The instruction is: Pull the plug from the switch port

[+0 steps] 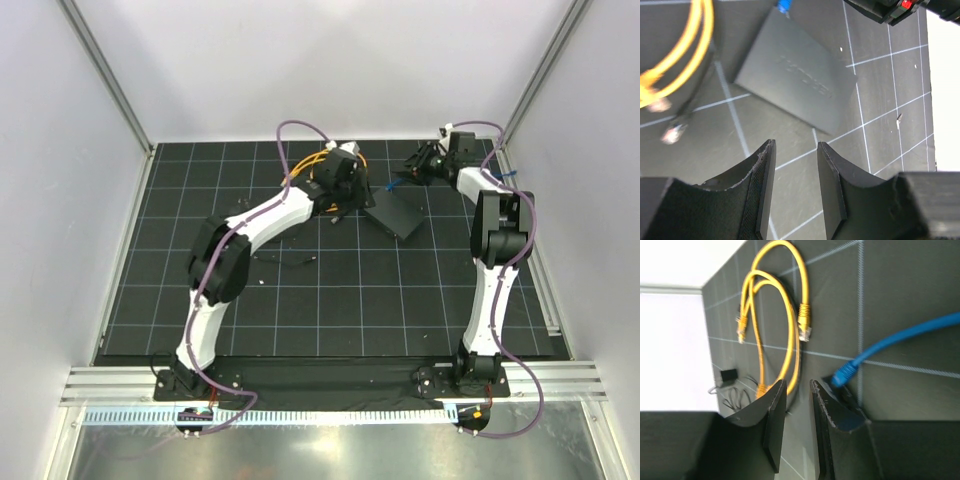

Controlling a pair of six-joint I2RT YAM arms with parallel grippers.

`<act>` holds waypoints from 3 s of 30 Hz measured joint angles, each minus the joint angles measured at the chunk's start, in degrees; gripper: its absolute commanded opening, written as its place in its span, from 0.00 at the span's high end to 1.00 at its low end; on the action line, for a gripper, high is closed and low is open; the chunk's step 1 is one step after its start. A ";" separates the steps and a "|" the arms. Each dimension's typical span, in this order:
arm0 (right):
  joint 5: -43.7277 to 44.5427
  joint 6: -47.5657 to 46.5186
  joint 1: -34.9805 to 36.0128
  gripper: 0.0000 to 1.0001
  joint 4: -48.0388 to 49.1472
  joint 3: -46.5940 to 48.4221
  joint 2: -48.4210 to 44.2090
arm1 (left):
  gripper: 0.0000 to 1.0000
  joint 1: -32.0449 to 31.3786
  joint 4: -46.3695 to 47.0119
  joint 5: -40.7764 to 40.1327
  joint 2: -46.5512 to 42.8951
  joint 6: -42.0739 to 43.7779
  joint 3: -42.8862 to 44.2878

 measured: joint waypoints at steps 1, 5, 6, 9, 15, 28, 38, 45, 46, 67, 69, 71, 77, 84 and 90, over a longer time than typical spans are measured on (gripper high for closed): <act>-0.17 -0.83 -0.26 0.68 -0.85 0.20 0.09 | 0.57 -0.26 0.42 0.11 0.98 -0.22 0.68; -0.42 -3.78 -0.52 0.68 -3.56 0.59 0.17 | 0.58 -1.16 1.44 0.72 5.55 -1.49 4.24; -0.59 -4.26 -0.55 0.68 -4.11 0.59 0.17 | 0.58 -1.20 1.55 0.90 6.58 -1.68 5.29; -1.44 -5.09 -0.70 0.68 -4.92 0.63 0.39 | 0.58 -1.16 1.95 1.09 9.31 -2.32 8.15; -3.56 -5.99 -0.92 0.66 -5.22 1.46 2.45 | 0.59 -1.16 3.74 1.55 12.68 -3.23 11.93; -5.73 -5.51 -0.90 0.66 -4.13 1.88 5.86 | 0.59 -1.51 10.21 2.16 19.10 -5.90 14.47; -4.76 -5.97 -1.03 0.63 -5.40 1.88 5.84 | 0.60 -1.68 10.75 2.14 20.81 -7.15 14.47; -4.59 -5.97 -1.53 0.62 -6.51 1.88 5.84 | 0.61 -1.68 10.78 2.14 20.92 -7.41 14.45; -4.61 -5.95 -1.55 0.61 -6.73 1.88 5.84 | 0.61 -1.68 10.78 2.14 20.92 -7.41 14.38; -8.33 -4.39 -1.20 0.59 -7.21 5.57 10.01 | 0.62 -1.68 11.61 2.14 20.92 -7.54 13.60; -8.59 -4.39 -1.09 0.59 -7.26 6.19 10.43 | 0.62 -1.68 11.63 2.14 20.92 -7.63 13.60; -8.74 -4.39 -1.03 0.60 -7.28 6.47 10.67 | 0.62 -1.68 11.63 2.14 20.92 -7.67 13.57; -9.09 -4.39 -0.83 0.62 -7.69 7.08 11.15 | 0.62 -1.68 11.65 2.14 20.92 -7.69 13.57; -10.05 -4.42 -0.81 0.71 -8.57 9.09 12.70 | 0.62 -1.68 11.67 2.14 20.92 -7.87 13.55; -10.91 -3.91 -0.90 0.87 -8.92 9.97 13.55 | 0.62 -1.68 12.39 2.14 20.92 -8.55 13.07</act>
